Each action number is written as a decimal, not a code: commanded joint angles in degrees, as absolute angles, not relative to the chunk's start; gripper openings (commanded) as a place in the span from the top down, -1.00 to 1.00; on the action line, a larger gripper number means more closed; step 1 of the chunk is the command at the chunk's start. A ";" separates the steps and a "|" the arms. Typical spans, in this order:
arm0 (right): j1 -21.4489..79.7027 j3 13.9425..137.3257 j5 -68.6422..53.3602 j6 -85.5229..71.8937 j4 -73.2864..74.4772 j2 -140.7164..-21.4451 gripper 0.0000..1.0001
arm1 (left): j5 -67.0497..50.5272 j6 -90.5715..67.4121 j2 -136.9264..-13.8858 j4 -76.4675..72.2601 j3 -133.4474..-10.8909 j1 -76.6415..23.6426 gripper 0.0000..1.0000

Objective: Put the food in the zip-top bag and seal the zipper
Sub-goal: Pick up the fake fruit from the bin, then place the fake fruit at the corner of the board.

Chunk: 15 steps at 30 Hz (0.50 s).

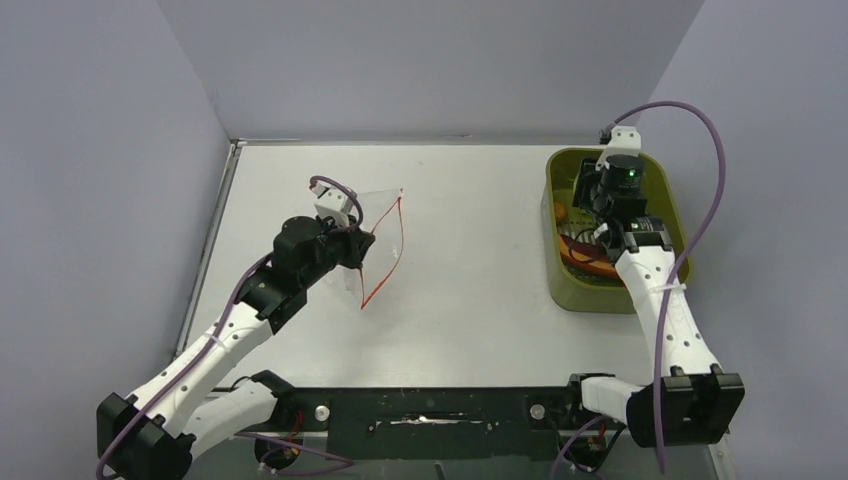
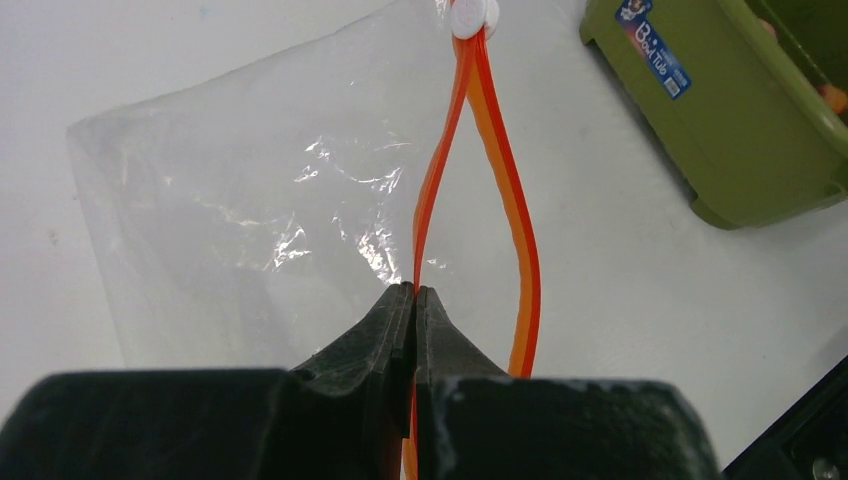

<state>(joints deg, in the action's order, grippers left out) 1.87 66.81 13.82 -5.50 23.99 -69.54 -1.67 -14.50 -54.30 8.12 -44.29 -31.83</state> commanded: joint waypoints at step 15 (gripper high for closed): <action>24.31 62.01 5.39 -19.99 21.36 -54.34 0.42 | -1.57 -22.38 -63.25 -2.26 -51.56 -32.07 1.00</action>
<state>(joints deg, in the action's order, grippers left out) 18.90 63.46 7.88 -14.35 26.15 -56.38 -1.52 -20.38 -62.89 2.72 -47.62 -31.83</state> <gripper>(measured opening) 0.427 0.015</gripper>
